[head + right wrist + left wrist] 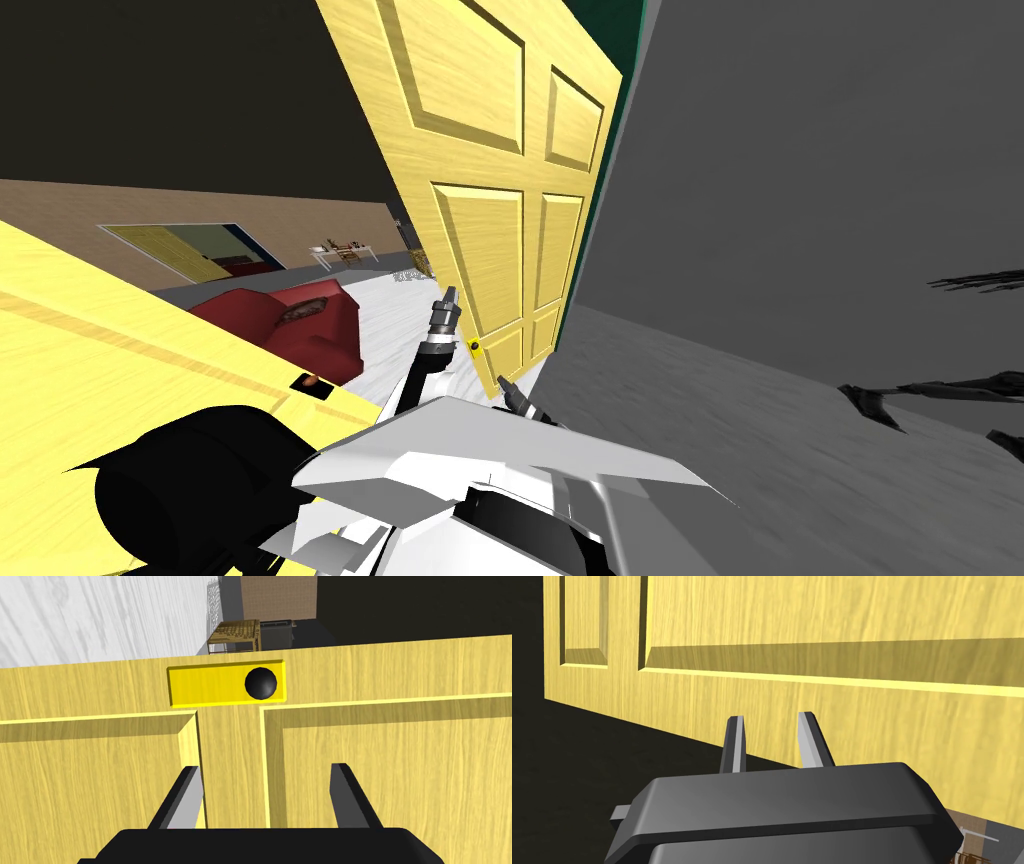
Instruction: Push the door open
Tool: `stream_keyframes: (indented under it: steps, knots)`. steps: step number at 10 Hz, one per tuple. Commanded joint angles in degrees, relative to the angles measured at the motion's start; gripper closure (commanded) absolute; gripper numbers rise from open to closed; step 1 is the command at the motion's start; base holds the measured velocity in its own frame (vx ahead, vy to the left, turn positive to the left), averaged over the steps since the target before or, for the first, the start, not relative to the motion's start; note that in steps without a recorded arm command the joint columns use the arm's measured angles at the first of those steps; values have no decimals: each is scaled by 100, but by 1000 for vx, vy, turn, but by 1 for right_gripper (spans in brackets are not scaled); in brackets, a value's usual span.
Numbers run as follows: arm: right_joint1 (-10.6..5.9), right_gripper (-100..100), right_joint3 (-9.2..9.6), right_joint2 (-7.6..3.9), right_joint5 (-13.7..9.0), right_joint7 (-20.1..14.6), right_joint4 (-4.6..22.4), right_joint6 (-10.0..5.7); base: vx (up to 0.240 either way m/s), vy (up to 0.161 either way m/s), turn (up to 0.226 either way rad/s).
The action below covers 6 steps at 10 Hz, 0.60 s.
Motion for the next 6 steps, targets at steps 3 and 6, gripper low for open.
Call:
stream_keyframes:
  steps: [3,6]
  knots:
    - [47,-100,-413,119,-37,146,69,68,-56,153,-78]
    - [75,-100,-841,279,-76,290,213,110,-64,142,-91]
